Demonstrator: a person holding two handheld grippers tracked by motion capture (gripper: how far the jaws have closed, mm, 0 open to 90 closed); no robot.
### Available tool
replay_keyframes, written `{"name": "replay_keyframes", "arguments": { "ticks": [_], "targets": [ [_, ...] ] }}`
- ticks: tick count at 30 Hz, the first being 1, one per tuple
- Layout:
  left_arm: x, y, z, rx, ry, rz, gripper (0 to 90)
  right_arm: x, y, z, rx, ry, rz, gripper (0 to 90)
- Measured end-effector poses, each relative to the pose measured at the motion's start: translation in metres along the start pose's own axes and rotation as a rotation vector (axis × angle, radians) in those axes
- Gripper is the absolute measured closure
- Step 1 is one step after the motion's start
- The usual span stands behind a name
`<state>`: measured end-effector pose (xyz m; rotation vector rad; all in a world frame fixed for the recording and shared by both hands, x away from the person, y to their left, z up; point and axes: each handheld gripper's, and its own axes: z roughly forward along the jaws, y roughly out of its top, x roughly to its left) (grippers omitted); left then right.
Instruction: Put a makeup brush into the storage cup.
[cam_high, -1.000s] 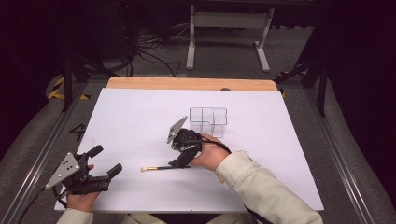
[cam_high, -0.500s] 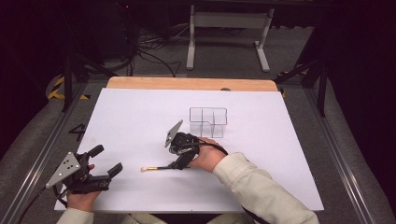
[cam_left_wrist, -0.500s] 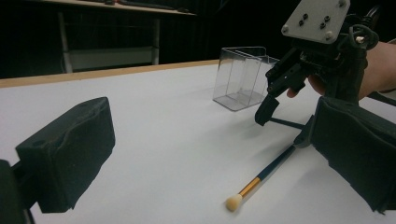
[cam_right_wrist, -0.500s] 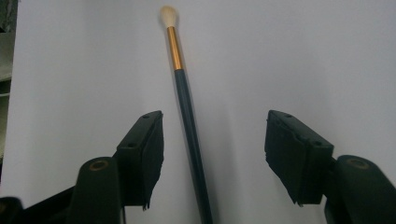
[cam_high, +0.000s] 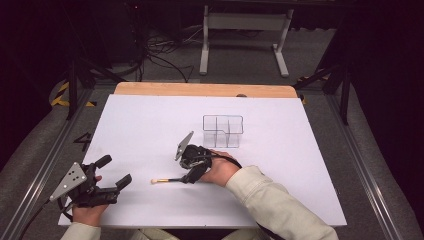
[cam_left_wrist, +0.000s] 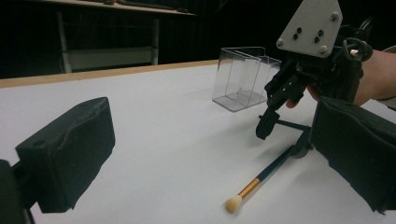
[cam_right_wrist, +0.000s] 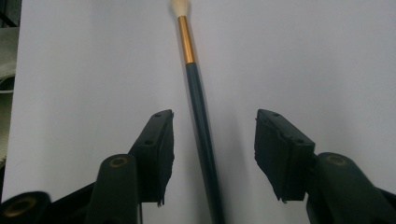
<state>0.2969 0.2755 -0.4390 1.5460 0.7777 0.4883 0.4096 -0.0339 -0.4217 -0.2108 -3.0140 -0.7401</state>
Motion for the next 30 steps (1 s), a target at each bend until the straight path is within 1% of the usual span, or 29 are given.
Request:
{"name": "replay_keyframes", "arguments": {
  "ticks": [2, 3, 7, 12, 21, 22, 28, 30],
  "targets": [
    [0.0, 0.0001, 0.0001, 0.003, 0.0, 0.0, 0.9, 0.0007, 0.0, 0.0017, 0.014, 0.005, 0.004, 51.9],
    [0.0001, 0.0001, 0.0002, 0.004, 0.0, 0.0, 0.9, 0.0005, 0.0001, 0.0028, 0.014, 0.011, -0.003, 52.5],
    [0.0002, -0.0001, 0.0007, 0.004, -0.001, 0.0, 0.9, 0.0011, 0.0004, 0.0034, 0.027, 0.015, 0.0, 56.6],
    [0.0003, -0.0002, 0.0007, 0.005, 0.0, 0.001, 0.9, 0.0017, 0.0016, 0.0045, 0.052, 0.019, -0.016, 61.9],
    [0.0002, -0.0004, 0.0008, 0.005, 0.0, 0.001, 1.1, 0.0027, 0.0037, 0.0061, 0.087, 0.024, -0.017, 66.5],
    [0.0002, -0.0004, 0.0009, 0.007, -0.002, 0.001, 1.2, 0.0029, 0.0041, 0.0067, 0.097, 0.02, -0.023, 67.0],
    [0.0003, -0.0004, 0.0009, 0.005, -0.001, 0.0, 1.2, 0.004, 0.0054, 0.0078, 0.113, 0.017, -0.028, 69.9],
    [0.0002, -0.0003, 0.0008, 0.007, -0.001, 0.002, 1.2, 0.0043, 0.0055, 0.0088, 0.122, 0.016, -0.036, 71.2]
  ]
}}
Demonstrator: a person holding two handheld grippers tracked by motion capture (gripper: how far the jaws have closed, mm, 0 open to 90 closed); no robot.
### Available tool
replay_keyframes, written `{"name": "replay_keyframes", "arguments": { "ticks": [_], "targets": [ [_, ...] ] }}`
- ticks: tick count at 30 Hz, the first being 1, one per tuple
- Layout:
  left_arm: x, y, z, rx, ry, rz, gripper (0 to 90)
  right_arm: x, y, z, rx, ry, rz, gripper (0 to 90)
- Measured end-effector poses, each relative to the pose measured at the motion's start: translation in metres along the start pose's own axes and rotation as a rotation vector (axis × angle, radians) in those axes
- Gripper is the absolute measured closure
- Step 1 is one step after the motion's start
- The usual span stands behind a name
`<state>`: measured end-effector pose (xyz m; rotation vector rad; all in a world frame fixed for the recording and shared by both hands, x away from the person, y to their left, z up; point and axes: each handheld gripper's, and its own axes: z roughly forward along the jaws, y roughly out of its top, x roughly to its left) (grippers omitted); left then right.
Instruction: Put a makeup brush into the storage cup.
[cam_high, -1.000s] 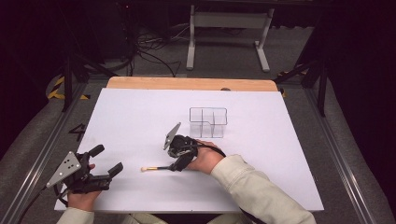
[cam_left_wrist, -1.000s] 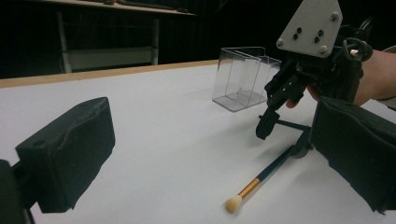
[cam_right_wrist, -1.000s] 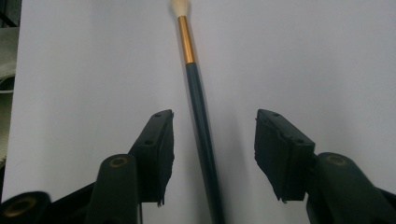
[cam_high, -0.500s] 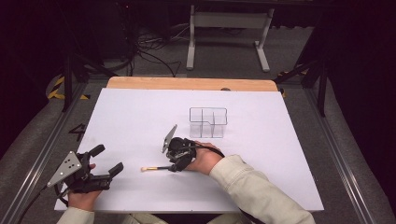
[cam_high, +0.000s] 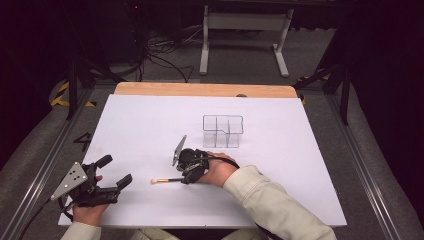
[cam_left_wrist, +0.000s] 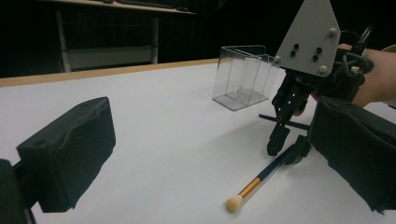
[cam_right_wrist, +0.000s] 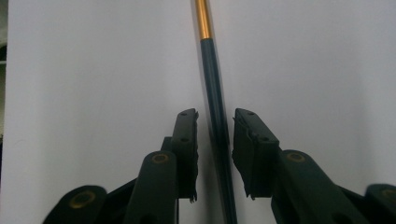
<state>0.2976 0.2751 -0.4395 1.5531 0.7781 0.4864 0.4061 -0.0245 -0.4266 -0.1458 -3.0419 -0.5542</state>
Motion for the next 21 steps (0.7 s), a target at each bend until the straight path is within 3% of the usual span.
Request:
{"name": "replay_keyframes", "arguments": {
  "ticks": [21],
  "targets": [
    [0.0003, -0.0002, 0.0, 0.002, 0.001, 0.0, 1.2, 0.0016, 0.0038, 0.0033, 0.047, -0.02, -0.019, 82.8]
  ]
}}
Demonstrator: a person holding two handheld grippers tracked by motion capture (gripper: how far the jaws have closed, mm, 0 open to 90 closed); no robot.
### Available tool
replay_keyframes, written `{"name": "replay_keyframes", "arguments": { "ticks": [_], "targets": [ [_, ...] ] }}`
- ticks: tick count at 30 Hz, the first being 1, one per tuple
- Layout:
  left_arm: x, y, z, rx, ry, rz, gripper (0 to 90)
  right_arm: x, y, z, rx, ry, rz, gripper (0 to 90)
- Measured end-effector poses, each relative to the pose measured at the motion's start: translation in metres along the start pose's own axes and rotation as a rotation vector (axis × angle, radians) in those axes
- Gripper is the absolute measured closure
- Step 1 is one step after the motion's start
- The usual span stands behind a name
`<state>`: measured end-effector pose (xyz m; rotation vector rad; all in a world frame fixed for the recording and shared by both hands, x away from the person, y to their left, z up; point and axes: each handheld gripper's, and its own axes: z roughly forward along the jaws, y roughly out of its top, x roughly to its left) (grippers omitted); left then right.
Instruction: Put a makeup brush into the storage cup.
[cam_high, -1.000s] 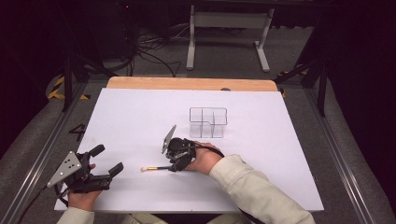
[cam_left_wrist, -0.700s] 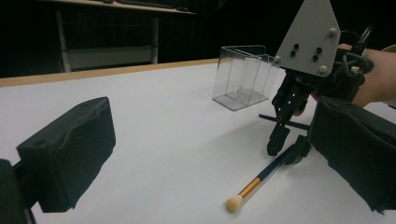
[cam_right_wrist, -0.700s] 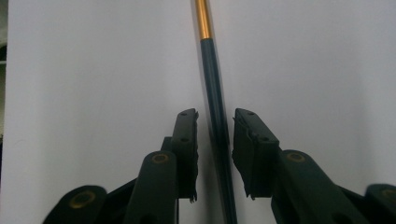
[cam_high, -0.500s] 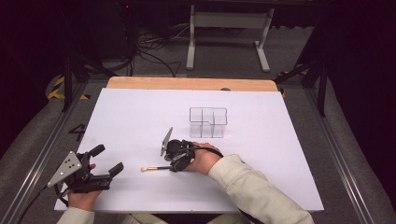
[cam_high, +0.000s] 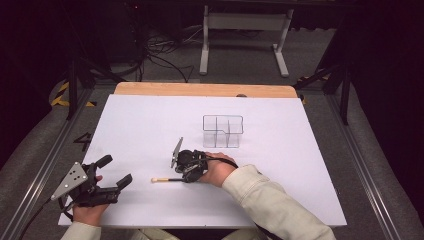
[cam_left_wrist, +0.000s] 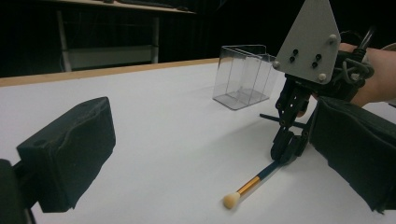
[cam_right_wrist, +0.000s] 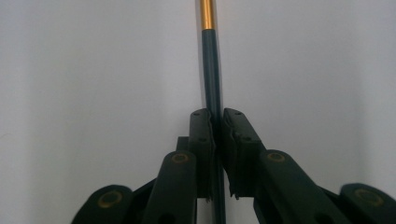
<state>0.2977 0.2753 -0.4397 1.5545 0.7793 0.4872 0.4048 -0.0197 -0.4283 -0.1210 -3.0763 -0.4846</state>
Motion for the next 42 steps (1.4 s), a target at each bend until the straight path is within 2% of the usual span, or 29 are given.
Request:
{"name": "replay_keyframes", "arguments": {
  "ticks": [11, 26, 30, 36, 42],
  "targets": [
    [0.0, 0.0, -0.001, -0.003, 0.004, -0.001, 1.2, 0.001, 0.005, 0.0, 0.041, -0.004, -0.005, 84.0],
    [0.0, 0.0, -0.001, -0.006, 0.006, -0.001, 1.2, 0.002, 0.005, -0.002, 0.043, -0.017, 0.008, 84.5],
    [0.0, 0.0, -0.001, -0.01, 0.007, -0.002, 1.2, 0.002, 0.004, -0.007, 0.024, -0.019, 0.025, 84.5],
    [0.0, 0.001, -0.001, -0.008, 0.006, -0.002, 1.1, 0.003, 0.005, -0.016, -0.001, -0.03, 0.018, 84.5],
    [0.001, 0.0, 0.0, -0.011, 0.008, -0.005, 1.2, 0.004, 0.003, -0.032, -0.053, -0.049, 0.023, 84.6]
  ]
}}
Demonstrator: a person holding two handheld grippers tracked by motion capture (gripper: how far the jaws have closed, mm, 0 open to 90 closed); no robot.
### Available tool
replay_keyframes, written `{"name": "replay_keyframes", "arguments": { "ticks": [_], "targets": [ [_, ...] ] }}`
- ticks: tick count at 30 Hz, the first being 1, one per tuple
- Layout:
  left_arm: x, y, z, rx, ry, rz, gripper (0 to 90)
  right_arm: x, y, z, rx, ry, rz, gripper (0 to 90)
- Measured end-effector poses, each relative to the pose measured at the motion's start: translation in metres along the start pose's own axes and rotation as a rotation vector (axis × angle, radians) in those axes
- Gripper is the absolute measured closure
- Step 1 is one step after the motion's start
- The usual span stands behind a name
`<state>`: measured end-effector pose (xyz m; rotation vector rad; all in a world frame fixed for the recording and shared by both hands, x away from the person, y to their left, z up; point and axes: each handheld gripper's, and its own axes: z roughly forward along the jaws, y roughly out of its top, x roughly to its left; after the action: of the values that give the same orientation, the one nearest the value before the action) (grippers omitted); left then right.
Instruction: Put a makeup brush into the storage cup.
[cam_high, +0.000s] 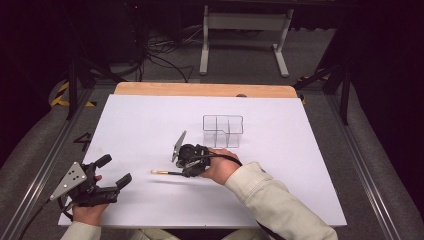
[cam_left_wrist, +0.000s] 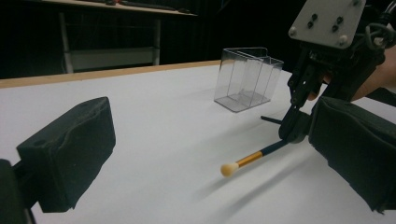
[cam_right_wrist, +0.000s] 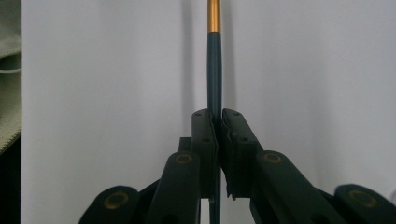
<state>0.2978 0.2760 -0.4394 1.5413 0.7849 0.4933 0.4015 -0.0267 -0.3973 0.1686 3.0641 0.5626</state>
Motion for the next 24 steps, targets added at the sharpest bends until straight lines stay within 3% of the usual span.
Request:
{"name": "replay_keyframes", "arguments": {
  "ticks": [19, 24],
  "targets": [
    [0.001, 0.0, 0.004, 0.006, -0.01, 0.002, 1.1, 0.001, -0.012, -0.048, -0.201, -0.082, 0.012, 84.6],
    [0.001, 0.0, 0.005, 0.009, -0.015, 0.001, 1.1, 0.003, -0.018, -0.063, -0.294, -0.108, 0.024, 84.6]
  ]
}}
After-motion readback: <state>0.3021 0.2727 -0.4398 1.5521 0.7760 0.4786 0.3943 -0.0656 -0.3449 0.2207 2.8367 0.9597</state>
